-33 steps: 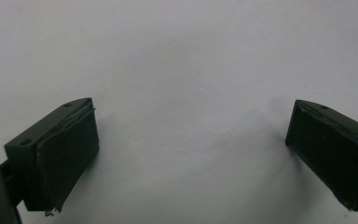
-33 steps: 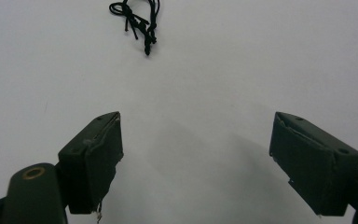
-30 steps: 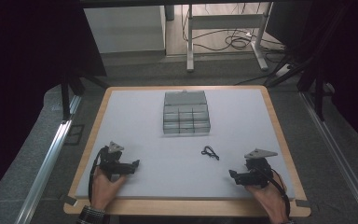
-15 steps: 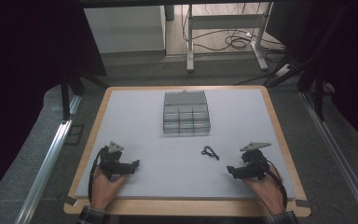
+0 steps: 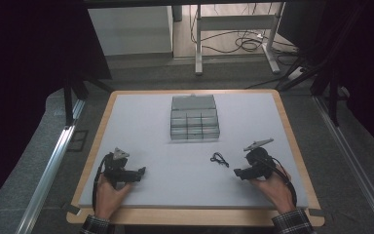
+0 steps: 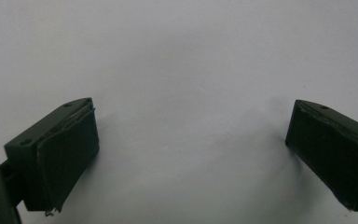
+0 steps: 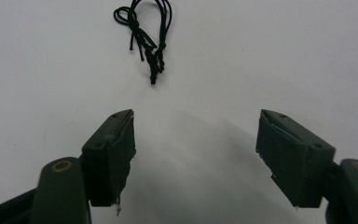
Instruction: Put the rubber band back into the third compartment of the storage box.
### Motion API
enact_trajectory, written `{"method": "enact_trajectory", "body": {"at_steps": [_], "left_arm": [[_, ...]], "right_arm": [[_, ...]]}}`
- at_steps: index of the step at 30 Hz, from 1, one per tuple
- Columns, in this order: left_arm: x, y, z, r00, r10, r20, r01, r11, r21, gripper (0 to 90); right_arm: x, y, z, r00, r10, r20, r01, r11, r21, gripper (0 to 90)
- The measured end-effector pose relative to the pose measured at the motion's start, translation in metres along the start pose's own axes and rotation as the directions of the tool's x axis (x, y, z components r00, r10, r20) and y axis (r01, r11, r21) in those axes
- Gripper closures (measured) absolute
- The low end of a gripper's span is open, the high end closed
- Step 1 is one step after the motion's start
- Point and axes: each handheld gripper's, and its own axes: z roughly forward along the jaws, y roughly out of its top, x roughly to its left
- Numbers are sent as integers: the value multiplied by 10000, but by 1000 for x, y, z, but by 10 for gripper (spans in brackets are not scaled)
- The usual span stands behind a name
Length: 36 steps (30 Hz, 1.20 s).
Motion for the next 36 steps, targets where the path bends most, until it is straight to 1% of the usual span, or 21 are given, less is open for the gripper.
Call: {"method": "enact_trajectory", "body": {"at_steps": [2,6,12,13,15,21,30,33,36], "left_arm": [[0,0,0,10000,31,-5,-31,10000,23,23],[0,0,0,10000,31,-5,-31,10000,24,22],[0,0,0,10000,35,-4,-35,10000,19,23],[0,0,0,10000,36,-2,-36,10000,19,22],[0,0,0,10000,34,-2,-34,10000,20,22],[0,0,0,10000,32,2,-32,10000,14,22],[0,0,0,10000,32,5,-32,10000,19,22],[0,0,0,10000,36,3,-36,10000,22,22],[0,0,0,10000,29,11,-29,10000,22,21]], "right_arm": [[-1,4,1,10000,-1,-20,1,10000,92,320],[-3,11,3,9998,-62,-213,68,9996,267,379],[-1,22,4,9990,-276,-354,298,9975,644,453],[-1,24,5,9984,-385,-411,414,9965,724,466],[0,28,6,9982,-479,-372,510,9947,895,486],[1,38,10,9976,-572,-394,620,9890,1345,540],[6,54,17,9953,-646,-722,779,9765,2008,613],[7,59,21,9933,-739,-888,924,9694,2274,620],[10,63,27,9917,-787,-1016,1030,9596,2618,620]]}}
